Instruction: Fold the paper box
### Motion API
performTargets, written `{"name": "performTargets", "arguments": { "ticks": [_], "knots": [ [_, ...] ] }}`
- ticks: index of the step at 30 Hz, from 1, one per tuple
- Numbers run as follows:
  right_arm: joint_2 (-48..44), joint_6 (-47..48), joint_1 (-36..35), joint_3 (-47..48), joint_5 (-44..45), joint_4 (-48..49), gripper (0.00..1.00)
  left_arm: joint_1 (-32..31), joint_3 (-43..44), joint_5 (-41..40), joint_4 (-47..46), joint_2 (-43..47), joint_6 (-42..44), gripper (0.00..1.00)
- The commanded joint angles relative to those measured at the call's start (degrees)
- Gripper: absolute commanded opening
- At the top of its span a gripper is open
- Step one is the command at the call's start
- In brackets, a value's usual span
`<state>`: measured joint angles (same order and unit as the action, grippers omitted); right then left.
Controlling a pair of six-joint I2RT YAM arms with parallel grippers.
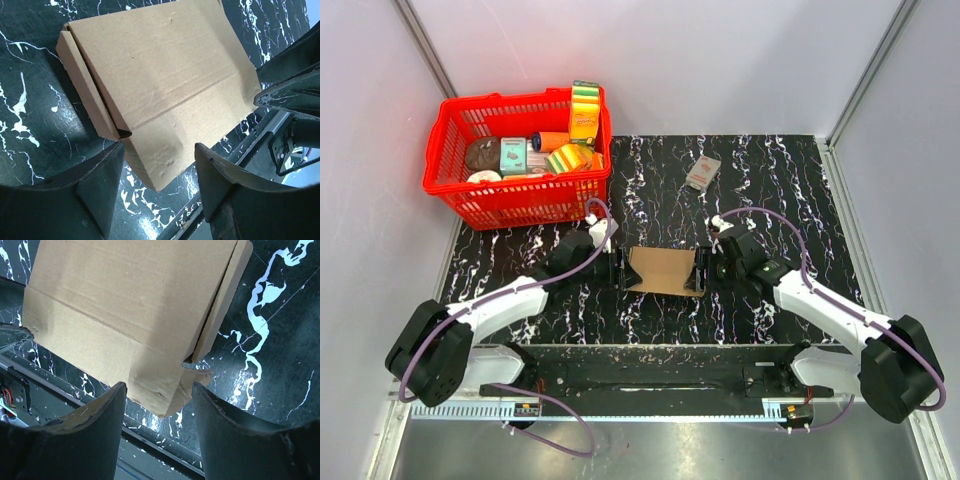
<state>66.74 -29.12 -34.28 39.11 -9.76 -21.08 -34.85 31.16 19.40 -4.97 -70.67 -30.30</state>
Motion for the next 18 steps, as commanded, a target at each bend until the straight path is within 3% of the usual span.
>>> {"name": "performTargets", "arguments": {
  "ticks": [1,18],
  "knots": [
    [0.5,0.21,0.53,0.62,-1.4,3.06,0.61,0.31,0.05,2.05,-5.13,-0.52,-0.02,0.62],
    [1.9,-0.41,0.88,-0.79,-2.72,4.82,0.59,0.31,-1.27,1.87,-7.15,-3.06,0.07,0.6]
  ]
}}
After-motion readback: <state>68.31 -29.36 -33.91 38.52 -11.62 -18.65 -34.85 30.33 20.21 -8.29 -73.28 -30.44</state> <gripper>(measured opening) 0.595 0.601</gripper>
